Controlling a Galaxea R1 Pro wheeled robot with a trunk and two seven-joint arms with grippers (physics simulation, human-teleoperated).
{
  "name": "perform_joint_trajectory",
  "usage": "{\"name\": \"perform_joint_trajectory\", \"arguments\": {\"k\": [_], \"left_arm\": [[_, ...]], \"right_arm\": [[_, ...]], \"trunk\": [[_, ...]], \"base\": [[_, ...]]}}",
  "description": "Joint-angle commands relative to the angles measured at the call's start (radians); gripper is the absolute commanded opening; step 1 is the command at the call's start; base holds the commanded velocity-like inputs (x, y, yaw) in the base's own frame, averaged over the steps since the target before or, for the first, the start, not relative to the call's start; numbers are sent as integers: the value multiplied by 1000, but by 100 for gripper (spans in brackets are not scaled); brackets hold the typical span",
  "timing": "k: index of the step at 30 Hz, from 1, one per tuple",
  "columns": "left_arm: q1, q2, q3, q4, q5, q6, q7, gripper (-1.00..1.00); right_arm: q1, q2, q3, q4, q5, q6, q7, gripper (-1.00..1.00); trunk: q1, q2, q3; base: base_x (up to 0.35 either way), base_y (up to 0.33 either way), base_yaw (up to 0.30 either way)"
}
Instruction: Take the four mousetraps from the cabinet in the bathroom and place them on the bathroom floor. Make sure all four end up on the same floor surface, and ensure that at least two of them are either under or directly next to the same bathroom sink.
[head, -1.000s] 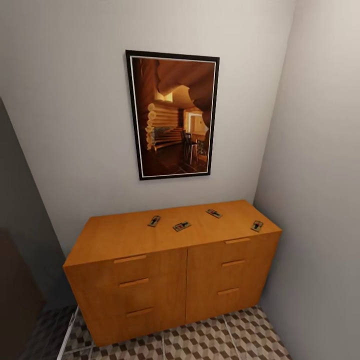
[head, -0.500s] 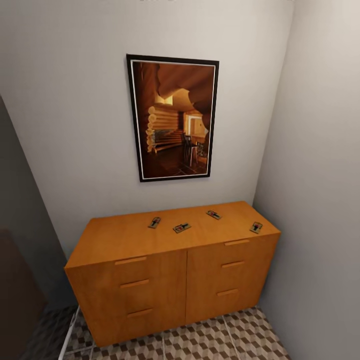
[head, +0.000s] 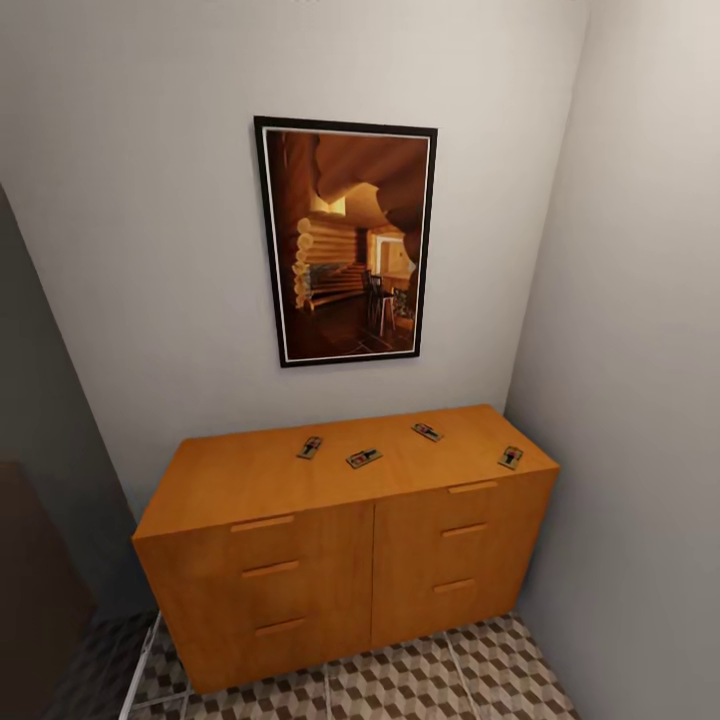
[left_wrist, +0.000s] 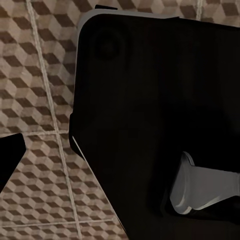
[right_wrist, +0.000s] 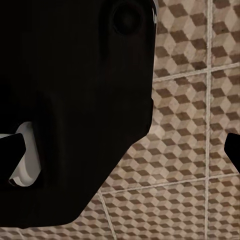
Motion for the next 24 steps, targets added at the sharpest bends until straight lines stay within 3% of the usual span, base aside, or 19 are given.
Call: {"name": "perform_joint_trajectory", "arguments": {"k": [1, 24], "left_arm": [[0, 0, 0, -1, 9, 1, 0, 100], [0, 0, 0, -1, 9, 1, 0, 100]], "right_arm": [[0, 0, 1, 0, 1, 0, -1, 100], [0, 0, 1, 0, 1, 0, -1, 100]], "trunk": [[-4, 6, 2], [-92, 167, 74]], "base": [[0, 0, 0], [0, 0, 0]]}}
